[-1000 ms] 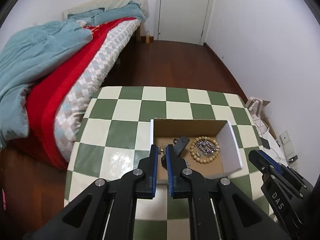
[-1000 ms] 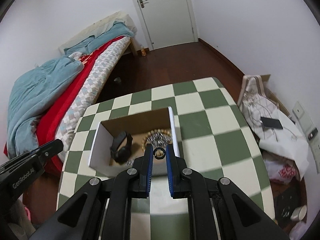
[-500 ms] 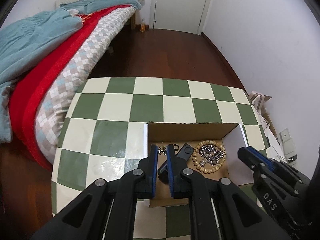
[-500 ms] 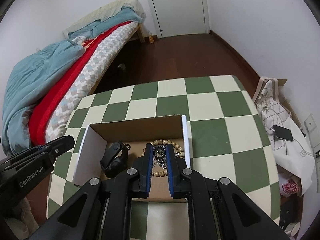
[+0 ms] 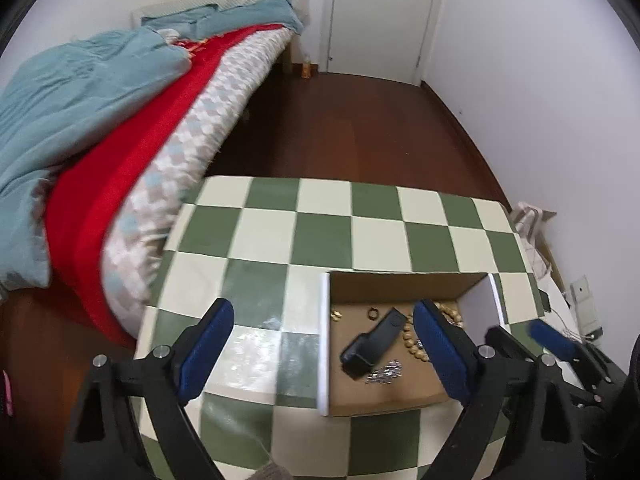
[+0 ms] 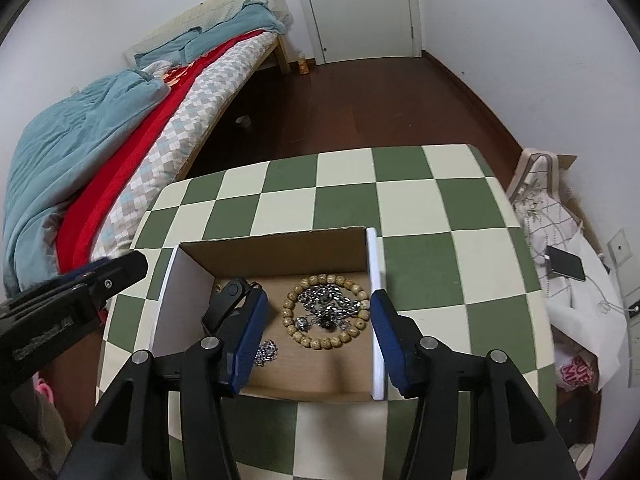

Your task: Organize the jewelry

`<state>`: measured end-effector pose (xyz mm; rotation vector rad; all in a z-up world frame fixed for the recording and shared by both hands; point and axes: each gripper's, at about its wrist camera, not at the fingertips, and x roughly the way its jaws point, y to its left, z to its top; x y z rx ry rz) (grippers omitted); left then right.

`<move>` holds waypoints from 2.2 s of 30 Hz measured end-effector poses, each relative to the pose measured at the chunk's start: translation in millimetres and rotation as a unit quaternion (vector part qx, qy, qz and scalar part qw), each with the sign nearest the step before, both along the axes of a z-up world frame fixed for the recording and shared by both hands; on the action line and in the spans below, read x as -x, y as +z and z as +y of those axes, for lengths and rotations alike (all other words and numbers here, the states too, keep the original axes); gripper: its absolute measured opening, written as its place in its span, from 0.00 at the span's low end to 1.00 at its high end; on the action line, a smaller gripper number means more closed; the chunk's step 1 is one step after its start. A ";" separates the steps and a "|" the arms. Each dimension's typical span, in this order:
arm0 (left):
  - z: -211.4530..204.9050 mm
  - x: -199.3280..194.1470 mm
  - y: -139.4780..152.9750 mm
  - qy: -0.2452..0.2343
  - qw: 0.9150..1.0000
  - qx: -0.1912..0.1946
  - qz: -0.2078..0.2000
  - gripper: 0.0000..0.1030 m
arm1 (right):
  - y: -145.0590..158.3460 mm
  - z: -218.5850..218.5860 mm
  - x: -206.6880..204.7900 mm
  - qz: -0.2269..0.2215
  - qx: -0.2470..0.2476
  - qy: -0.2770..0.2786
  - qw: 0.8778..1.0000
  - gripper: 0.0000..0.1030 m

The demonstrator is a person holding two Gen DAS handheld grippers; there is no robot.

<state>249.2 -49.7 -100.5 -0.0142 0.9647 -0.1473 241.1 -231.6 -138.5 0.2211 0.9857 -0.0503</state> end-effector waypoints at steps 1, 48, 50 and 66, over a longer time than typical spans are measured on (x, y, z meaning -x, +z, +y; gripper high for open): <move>2.5 0.6 2.0 0.004 1.000 -0.006 0.000 0.90 | 2.3 -0.7 1.8 0.002 0.005 -0.004 1.000 0.60; 47.9 244.4 168.1 -0.005 0.994 -0.014 -0.109 1.00 | 209.4 31.3 252.6 -0.080 0.124 -0.071 0.987 1.00; 48.5 251.8 171.9 -0.007 0.994 -0.012 -0.109 1.00 | 217.5 34.0 265.8 -0.083 0.121 -0.071 0.987 1.00; 52.3 272.0 192.4 -0.007 0.996 -0.003 -0.088 1.00 | 255.0 44.9 319.4 -0.087 0.116 -0.069 0.987 1.00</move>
